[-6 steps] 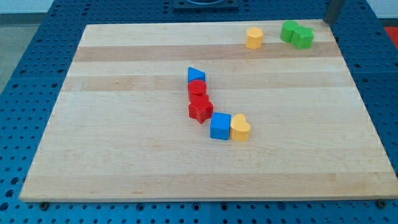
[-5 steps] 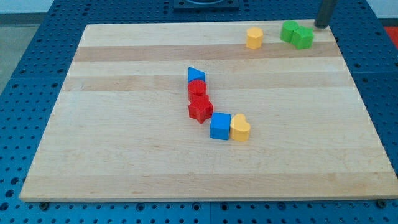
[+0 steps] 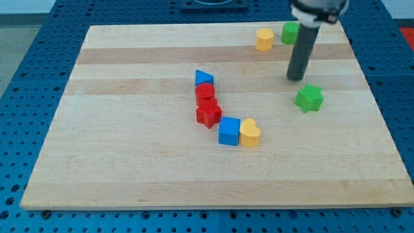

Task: Place the yellow hexagon and the green circle diagonal to each other

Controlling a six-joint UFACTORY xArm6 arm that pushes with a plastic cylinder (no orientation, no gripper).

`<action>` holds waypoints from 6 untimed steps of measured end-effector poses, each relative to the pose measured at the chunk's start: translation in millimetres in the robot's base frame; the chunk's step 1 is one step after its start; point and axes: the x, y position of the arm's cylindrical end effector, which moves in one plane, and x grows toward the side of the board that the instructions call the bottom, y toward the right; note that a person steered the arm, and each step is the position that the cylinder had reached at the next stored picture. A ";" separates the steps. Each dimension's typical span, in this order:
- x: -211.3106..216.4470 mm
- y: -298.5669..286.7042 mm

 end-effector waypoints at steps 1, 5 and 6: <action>-82.5 38.9; -22.3 -74.9; 60.7 -87.2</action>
